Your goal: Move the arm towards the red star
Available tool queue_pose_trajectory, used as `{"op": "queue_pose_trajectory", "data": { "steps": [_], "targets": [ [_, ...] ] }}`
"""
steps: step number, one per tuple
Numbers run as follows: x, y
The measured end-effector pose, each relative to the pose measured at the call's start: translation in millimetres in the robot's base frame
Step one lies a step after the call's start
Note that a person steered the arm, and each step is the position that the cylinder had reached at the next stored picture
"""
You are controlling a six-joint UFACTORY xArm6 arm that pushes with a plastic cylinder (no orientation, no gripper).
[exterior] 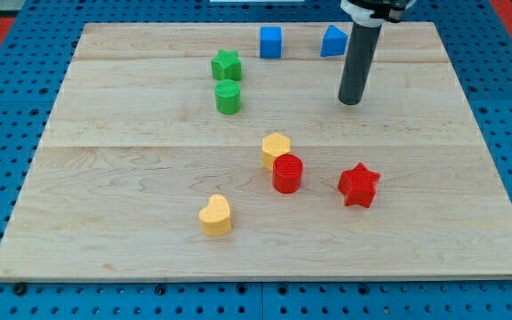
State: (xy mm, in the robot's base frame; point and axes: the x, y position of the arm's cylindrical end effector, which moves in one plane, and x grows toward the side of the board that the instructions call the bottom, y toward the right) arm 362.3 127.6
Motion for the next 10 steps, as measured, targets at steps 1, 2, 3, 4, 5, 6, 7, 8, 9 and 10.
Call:
{"op": "queue_pose_trajectory", "data": {
  "steps": [1,2,3,4,5,6,7,8,9,10],
  "targets": [
    [0,0],
    [12,2],
    [43,5],
    [51,6],
    [51,6],
    [51,7],
    [51,9],
    [51,9],
    [47,9],
    [47,9]
  ]
}}
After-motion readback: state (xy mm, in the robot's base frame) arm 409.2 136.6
